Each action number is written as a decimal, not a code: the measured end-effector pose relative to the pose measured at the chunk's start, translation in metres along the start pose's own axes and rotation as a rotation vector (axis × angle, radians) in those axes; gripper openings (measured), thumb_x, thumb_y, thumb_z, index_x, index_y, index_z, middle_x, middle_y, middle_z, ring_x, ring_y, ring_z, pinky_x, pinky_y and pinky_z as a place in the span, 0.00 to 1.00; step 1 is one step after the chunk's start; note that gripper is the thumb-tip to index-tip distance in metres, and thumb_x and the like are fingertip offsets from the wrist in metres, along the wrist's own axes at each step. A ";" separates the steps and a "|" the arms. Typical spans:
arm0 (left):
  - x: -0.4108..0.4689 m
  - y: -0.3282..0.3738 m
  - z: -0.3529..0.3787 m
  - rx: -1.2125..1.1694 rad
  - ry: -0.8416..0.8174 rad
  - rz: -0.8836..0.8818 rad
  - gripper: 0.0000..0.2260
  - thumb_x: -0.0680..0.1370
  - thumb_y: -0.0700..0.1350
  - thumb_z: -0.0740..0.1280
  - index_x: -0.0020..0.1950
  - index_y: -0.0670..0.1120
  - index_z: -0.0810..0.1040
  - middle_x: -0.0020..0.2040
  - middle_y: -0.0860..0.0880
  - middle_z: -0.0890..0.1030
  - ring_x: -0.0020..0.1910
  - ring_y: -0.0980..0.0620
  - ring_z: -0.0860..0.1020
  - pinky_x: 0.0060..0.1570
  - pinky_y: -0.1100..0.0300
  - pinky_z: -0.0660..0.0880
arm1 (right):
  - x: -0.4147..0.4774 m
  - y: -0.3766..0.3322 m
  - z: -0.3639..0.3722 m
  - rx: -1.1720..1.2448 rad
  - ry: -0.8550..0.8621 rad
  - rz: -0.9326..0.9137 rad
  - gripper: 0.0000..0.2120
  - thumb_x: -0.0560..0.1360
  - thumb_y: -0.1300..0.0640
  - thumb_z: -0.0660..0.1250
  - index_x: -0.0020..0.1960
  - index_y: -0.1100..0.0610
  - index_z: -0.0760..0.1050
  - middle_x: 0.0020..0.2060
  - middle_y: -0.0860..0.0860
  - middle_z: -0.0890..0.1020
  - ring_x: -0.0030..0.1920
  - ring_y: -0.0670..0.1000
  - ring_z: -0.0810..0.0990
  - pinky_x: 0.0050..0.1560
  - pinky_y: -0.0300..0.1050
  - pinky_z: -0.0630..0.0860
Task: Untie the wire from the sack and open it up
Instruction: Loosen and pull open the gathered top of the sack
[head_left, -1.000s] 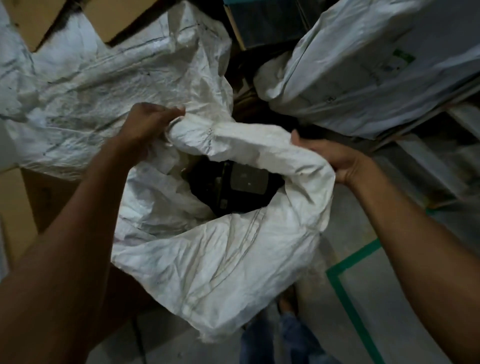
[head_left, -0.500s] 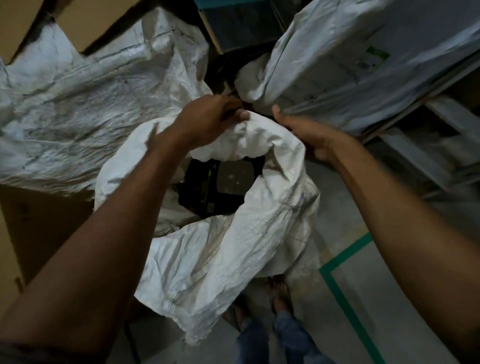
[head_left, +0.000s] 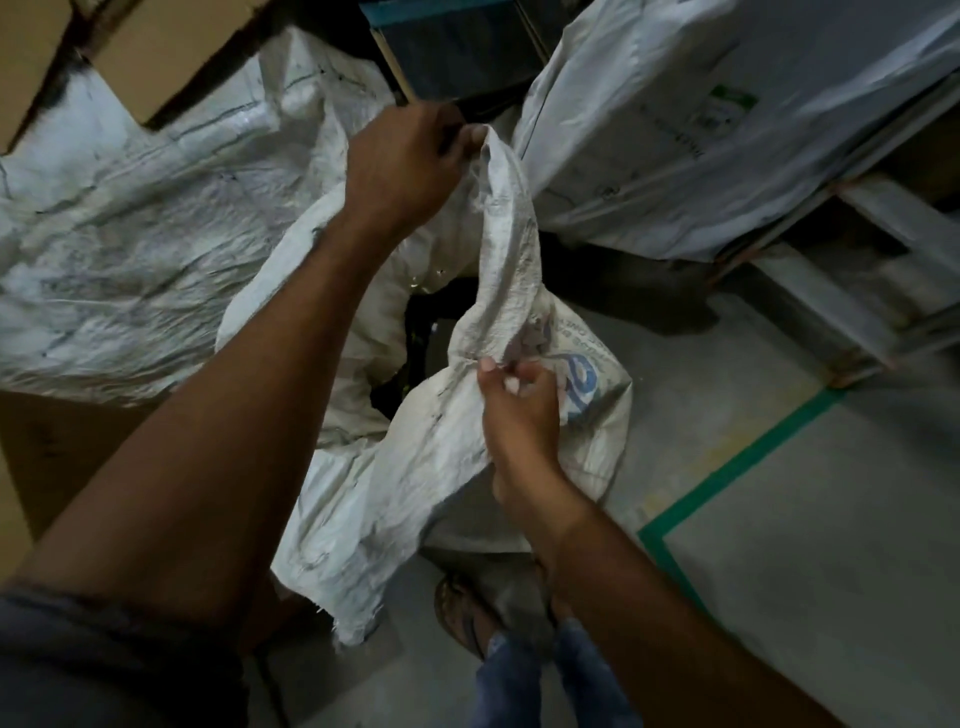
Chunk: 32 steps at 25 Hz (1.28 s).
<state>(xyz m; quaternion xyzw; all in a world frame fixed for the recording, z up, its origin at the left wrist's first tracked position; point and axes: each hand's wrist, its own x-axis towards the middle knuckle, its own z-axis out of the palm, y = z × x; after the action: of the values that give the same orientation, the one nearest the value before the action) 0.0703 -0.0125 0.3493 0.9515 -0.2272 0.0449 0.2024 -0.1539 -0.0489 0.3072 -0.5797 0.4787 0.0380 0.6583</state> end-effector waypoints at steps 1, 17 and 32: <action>-0.001 0.001 0.001 -0.024 0.006 -0.013 0.19 0.82 0.61 0.60 0.53 0.49 0.83 0.43 0.51 0.82 0.43 0.51 0.79 0.38 0.57 0.67 | 0.012 -0.003 0.001 0.011 -0.009 0.025 0.07 0.80 0.48 0.68 0.50 0.52 0.76 0.48 0.49 0.81 0.52 0.51 0.79 0.54 0.45 0.76; -0.231 0.043 -0.021 -0.599 0.562 -1.286 0.14 0.75 0.58 0.72 0.54 0.50 0.79 0.56 0.52 0.78 0.55 0.55 0.77 0.53 0.61 0.70 | 0.049 -0.037 -0.035 0.991 -0.282 0.462 0.21 0.85 0.55 0.51 0.72 0.60 0.72 0.67 0.63 0.75 0.71 0.63 0.70 0.65 0.63 0.66; -0.263 0.012 -0.011 -1.970 0.585 -1.626 0.16 0.85 0.38 0.61 0.73 0.37 0.72 0.66 0.40 0.79 0.58 0.42 0.81 0.50 0.51 0.79 | 0.001 -0.019 -0.066 0.407 -0.239 0.551 0.14 0.84 0.51 0.56 0.63 0.52 0.76 0.70 0.55 0.74 0.72 0.58 0.70 0.69 0.66 0.62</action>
<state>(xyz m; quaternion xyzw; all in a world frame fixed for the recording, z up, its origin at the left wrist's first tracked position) -0.1703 0.0912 0.3172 0.2248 0.5229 -0.0694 0.8193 -0.1804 -0.1082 0.3288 -0.2775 0.5343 0.1854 0.7767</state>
